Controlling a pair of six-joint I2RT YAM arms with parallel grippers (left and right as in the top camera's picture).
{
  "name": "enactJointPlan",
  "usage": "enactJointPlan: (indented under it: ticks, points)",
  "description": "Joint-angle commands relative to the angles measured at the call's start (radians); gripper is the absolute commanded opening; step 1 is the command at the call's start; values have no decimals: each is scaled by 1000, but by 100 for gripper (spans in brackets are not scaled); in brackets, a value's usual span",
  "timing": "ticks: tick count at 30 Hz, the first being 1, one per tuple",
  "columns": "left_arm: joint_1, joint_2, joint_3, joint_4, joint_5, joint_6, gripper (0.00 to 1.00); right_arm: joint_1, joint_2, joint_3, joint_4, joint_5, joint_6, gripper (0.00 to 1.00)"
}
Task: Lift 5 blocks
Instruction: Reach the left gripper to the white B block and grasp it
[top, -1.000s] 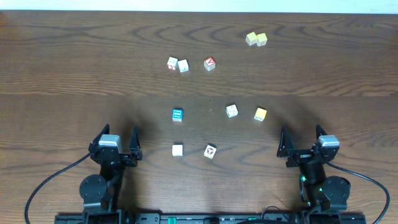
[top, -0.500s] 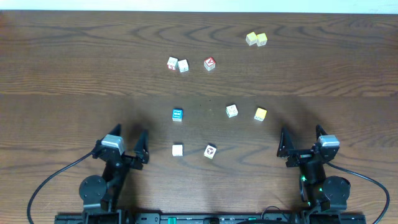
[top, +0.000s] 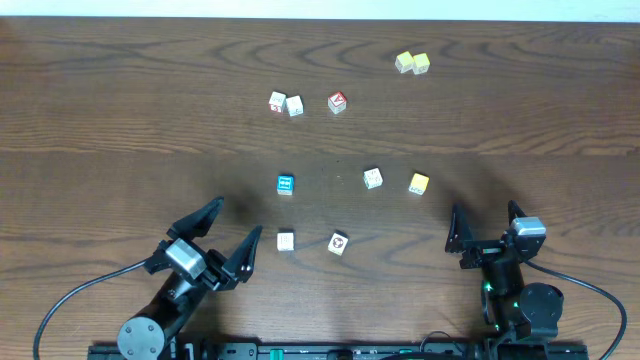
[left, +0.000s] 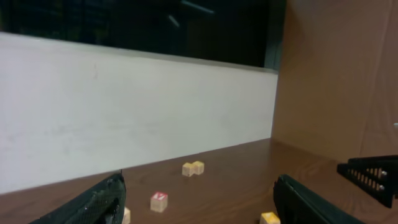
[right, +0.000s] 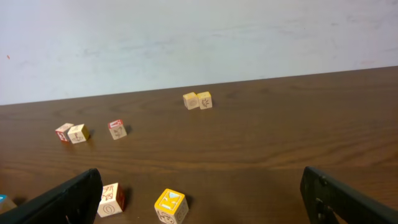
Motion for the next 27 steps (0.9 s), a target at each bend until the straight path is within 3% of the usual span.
enactJointPlan:
  ticks: [1, 7, 10, 13, 19, 21, 23, 27]
  points:
    - [5, 23, 147, -49, -23, -4, 77, -17, -4, -3, -1, 6, -15, 99]
    - [5, 273, 465, -414, -111, 63, 76, -17, -4, -3, -1, 6, -15, 99]
    - [5, 448, 634, -546, 11, 104, 77, -17, -4, -3, -1, 6, -15, 99]
    - [5, 583, 723, -548, 258, 104, 76, -17, -4, -3, -1, 6, -15, 99]
    - [5, 745, 766, -538, 322, 67, 76, -17, -4, -3, -1, 6, -15, 99]
    - [4, 784, 804, -591, 298, 60, 77, -17, -4, -3, -1, 6, -15, 99]
    - [4, 831, 875, -743, 195, 37, 77, -17, -4, -3, -1, 6, -15, 99]
    - [-14, 961, 1080, -1184, -87, 156, 76, -17, -4, -3, -1, 6, -15, 99]
